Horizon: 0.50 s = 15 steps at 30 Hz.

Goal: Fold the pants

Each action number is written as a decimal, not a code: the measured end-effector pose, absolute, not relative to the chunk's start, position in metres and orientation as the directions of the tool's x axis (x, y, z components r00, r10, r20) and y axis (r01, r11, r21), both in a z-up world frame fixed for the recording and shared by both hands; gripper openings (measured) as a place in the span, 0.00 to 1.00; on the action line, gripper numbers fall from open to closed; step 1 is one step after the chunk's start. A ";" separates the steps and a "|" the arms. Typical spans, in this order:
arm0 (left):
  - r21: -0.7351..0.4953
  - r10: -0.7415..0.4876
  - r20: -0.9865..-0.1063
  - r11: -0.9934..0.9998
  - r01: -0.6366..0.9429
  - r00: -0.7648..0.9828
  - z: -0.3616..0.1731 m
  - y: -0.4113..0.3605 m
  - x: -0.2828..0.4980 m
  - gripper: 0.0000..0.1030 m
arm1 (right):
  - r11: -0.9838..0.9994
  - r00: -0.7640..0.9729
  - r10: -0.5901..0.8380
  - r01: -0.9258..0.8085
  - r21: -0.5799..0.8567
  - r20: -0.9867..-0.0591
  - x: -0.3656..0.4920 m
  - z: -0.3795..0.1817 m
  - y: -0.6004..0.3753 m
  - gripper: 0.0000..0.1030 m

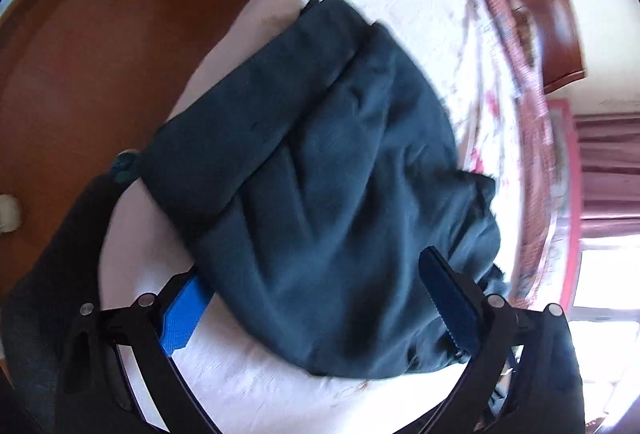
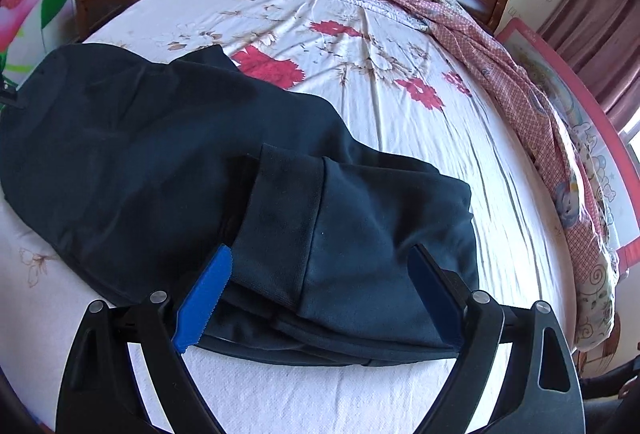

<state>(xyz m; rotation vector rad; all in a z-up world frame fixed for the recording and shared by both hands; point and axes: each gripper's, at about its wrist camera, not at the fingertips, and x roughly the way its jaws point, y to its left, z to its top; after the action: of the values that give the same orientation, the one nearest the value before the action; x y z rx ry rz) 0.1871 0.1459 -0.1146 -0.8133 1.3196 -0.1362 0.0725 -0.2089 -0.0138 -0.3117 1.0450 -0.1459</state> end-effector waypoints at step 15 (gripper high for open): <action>-0.221 -0.210 -0.791 0.974 0.052 0.575 0.014 0.025 0.179 0.14 | 0.979 0.526 -0.201 0.083 -0.185 -0.827 0.030 0.002 -0.254 0.48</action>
<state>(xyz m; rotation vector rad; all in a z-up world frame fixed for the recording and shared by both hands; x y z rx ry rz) 0.1789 0.0248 0.0141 -0.1809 0.9476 -0.1542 0.0305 -0.2543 0.0019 -0.1284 1.0035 -0.1703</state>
